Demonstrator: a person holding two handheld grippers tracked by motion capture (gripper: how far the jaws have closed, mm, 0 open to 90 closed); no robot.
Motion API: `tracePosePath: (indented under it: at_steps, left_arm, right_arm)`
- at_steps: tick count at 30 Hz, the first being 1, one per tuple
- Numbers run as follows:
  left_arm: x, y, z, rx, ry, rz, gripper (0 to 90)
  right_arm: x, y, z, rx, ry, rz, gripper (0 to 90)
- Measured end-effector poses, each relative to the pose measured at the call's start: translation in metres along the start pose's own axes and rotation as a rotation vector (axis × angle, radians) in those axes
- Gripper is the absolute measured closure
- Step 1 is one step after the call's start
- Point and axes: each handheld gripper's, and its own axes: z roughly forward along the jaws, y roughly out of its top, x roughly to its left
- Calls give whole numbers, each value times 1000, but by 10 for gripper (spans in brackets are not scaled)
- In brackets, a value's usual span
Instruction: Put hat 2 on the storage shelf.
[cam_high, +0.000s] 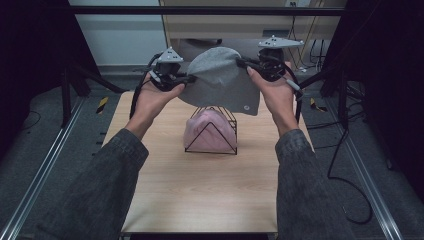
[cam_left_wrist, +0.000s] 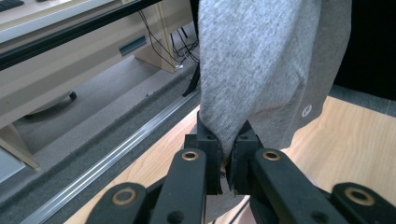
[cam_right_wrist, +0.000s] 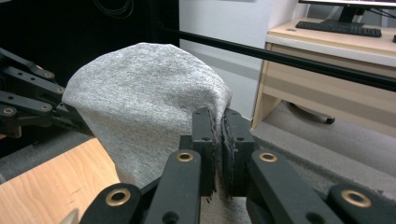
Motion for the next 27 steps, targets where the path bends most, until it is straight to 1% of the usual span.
tracePosePath:
  at_steps: [3, 4, 5, 6, 7, 9, 10, 12, 14, 19, 22, 27]
  left_arm:
    - [4, -3, 7, -5, -1, -17, 857]
    - [5, -4, 9, 3, 3, -14, 856]
    - [6, -5, 11, 10, 17, -3, 857]
    - [7, -6, 13, 18, 22, -3, 857]
    - [8, -8, 14, 15, 14, -17, 857]
    - [8, -12, 16, 31, 12, -17, 857]
    - [8, -13, 17, 33, 9, -19, 857]
    - [6, -15, 17, 44, 8, -11, 857]
    - [5, -17, 16, 42, 5, -13, 857]
    - [5, -22, 19, 53, 2, -13, 856]
    - [4, -26, 20, 57, 2, -16, 856]
    - [6, -35, 23, 67, -2, -30, 856]
  right_arm:
    - [-4, -5, 6, 8, -6, 18, 857]
    - [-4, -7, 7, 10, -9, 19, 856]
    - [-5, -9, 9, 15, -10, 25, 857]
    - [-6, -11, 10, 17, -10, 27, 857]
    - [-6, -13, 12, 20, -10, 29, 857]
    - [-6, -17, 15, 30, -8, 31, 857]
    - [-6, -18, 15, 32, -5, 34, 857]
    - [-5, -21, 16, 39, -4, 35, 857]
    - [-5, -22, 17, 42, -1, 42, 856]
    - [-3, -28, 19, 59, 8, 38, 857]
    - [-4, -32, 21, 64, 5, 46, 857]
    - [-2, -39, 26, 81, 19, 48, 857]
